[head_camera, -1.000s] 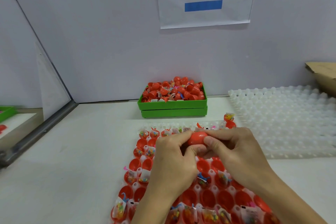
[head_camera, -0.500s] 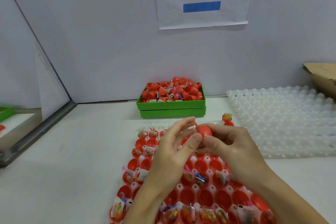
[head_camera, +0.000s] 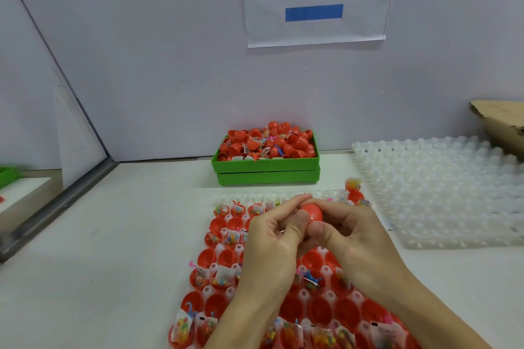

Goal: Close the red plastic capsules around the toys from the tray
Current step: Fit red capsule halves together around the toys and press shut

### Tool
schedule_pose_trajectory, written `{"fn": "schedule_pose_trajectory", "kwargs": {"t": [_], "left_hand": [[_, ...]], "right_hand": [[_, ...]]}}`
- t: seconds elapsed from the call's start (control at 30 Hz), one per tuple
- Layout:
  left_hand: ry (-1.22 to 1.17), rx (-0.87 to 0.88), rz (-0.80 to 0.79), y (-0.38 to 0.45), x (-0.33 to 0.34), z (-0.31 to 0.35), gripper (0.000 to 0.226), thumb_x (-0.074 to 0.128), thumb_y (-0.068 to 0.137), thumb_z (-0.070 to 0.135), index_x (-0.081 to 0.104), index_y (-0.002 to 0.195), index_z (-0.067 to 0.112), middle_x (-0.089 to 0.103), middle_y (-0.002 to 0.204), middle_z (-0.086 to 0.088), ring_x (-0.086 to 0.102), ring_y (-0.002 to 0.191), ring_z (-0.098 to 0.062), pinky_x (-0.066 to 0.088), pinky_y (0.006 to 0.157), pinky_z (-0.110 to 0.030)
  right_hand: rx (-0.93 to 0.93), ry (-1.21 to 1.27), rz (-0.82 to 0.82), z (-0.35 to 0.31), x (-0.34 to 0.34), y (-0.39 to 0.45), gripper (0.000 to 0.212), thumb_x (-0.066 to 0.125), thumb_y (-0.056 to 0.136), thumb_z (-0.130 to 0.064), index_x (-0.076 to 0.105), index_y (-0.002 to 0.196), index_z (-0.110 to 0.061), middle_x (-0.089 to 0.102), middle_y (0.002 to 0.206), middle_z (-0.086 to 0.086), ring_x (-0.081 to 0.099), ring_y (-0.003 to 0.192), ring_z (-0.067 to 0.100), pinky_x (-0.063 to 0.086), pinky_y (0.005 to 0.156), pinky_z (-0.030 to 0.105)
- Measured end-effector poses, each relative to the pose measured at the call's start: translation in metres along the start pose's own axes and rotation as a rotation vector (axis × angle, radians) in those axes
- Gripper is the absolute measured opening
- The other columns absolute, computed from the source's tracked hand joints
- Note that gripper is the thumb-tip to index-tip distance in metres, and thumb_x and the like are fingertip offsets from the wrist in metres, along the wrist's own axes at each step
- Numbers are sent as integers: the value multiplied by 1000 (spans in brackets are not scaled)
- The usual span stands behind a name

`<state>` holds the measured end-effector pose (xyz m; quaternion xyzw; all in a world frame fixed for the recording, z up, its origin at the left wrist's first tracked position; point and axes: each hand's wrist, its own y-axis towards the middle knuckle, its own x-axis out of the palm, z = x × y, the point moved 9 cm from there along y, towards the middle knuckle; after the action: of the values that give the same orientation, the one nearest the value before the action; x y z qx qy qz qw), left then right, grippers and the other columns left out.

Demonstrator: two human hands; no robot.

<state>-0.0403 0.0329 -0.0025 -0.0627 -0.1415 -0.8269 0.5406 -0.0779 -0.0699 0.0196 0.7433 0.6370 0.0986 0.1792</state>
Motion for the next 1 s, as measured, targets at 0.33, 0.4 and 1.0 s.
{"fn": "schedule_pose_trajectory", "kwargs": {"t": [0.33,0.4,1.0], "left_hand": [[195,100,-91,-2,4,18,31,61,85,31,69,115,24,74,108,2,69,105,-14,56,88,-29],[283,171,-95,-5,7,26,25,65,85,25,71,109,25,75,103,5,69,103,-12,55,90,-27],[344,211,-8,-7,0,34,32,76,81,4,73,110,18,77,93,4,73,91,-9,56,76,-16]], "right_hand": [[568,767,-84,27,18,-11,66,46,90,-54,73,104,5,69,105,27,69,91,30,58,76,32],[578,774,-109,27,21,-12,67,44,90,-56,74,104,3,70,106,22,67,96,28,54,85,34],[75,36,219,-4,-30,-2,19,71,72,-30,77,88,-21,77,80,3,71,67,15,56,61,20]]}}
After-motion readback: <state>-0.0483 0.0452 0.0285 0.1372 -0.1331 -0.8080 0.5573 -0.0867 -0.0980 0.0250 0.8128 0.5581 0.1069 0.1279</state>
